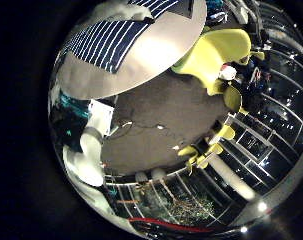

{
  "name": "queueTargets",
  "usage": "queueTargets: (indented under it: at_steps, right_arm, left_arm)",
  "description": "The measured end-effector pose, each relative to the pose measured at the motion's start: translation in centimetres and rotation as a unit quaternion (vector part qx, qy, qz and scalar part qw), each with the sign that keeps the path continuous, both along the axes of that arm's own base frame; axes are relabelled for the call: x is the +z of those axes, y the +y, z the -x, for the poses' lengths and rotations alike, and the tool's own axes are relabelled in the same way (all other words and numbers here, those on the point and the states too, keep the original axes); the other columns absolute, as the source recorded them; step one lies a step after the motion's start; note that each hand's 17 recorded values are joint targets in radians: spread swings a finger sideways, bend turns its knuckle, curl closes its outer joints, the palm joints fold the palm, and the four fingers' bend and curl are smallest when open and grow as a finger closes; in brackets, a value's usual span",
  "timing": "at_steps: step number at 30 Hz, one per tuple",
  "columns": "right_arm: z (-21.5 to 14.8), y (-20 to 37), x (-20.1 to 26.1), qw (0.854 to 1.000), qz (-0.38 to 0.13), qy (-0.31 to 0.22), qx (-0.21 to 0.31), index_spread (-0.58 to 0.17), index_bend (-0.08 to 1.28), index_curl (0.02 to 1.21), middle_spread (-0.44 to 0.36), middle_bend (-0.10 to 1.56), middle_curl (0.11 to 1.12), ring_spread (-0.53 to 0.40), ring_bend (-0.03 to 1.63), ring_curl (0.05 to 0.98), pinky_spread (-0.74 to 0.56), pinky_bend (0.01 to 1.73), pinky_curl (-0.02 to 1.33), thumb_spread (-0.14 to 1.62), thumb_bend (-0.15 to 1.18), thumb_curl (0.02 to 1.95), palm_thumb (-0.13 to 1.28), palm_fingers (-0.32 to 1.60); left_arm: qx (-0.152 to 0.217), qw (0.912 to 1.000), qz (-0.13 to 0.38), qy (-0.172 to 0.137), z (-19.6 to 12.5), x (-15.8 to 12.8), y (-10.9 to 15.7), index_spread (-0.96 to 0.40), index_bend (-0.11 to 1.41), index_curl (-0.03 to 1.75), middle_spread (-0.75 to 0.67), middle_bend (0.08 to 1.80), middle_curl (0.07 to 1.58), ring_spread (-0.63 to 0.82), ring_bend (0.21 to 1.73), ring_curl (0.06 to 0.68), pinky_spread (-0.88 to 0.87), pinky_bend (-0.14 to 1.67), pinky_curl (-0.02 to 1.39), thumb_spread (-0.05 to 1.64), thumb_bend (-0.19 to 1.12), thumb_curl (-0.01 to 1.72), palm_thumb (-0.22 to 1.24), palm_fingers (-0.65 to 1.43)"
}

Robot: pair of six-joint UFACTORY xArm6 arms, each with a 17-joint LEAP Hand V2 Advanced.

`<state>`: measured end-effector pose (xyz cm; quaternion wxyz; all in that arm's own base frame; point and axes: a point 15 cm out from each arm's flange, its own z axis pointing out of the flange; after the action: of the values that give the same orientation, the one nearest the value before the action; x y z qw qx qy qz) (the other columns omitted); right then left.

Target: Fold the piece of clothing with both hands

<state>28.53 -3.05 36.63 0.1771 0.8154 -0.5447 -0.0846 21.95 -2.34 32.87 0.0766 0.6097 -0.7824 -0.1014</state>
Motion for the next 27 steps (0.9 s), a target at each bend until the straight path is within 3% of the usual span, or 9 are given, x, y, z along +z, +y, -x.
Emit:
queueTargets:
  at_steps: [8,17,21,27]
  right_arm:
    - [0.1,-0.9,0.0,1.0,-0.005,0.003,-0.002,-0.34,0.16,0.27,-0.003,0.3,0.37,0.106,0.67,0.22,0.37,0.7,0.17,1.25,-0.01,0.23,0.3,0.17]
    - [0.1,-1.2,0.0,1.0,-0.007,0.001,-0.007,-0.34,0.15,0.27,-0.002,0.3,0.37,0.102,0.67,0.224,0.37,0.7,0.18,1.25,-0.01,0.23,0.3,0.17]
    - [-0.1,-1.9,-0.2,1.0,-0.01,-0.005,-0.022,-0.34,0.15,0.27,-0.002,0.3,0.37,0.102,0.67,0.226,0.37,0.69,0.18,1.25,-0.01,0.23,0.31,0.17]
    - [1.3,-1.9,-2.9,0.999,-0.01,0.032,-0.03,-0.34,0.15,0.27,-0.002,0.3,0.37,0.101,0.67,0.228,0.37,0.69,0.18,1.26,-0.01,0.23,0.31,0.17]
  left_arm:
    - [0.015,0.9999,0.004,0.002,0.2,0.4,0.5,-0.11,0.18,0.4,0.08,0.19,0.39,0.09,0.72,0.181,0.11,0.49,0.3,1.02,-0.03,0.28,0.24,0.3]
    - [0.015,0.9998,-0.009,0.011,0.6,-1.2,0.5,-0.08,0.16,0.39,0.11,0.19,0.37,0.11,0.73,0.188,0.12,0.52,0.31,1.0,-0.03,0.28,0.21,0.25]
    - [0.008,0.9993,-0.024,0.027,1.5,-3.0,0.6,-0.04,0.14,0.37,0.14,0.19,0.38,0.14,0.75,0.195,0.13,0.54,0.32,0.99,-0.03,0.29,0.21,0.2]
    - [-0.01,0.9992,-0.039,0.007,0.7,-6.2,0.0,0.01,0.14,0.33,0.18,0.21,0.38,0.2,0.78,0.202,0.18,0.56,0.33,0.97,-0.03,0.29,0.2,0.15]
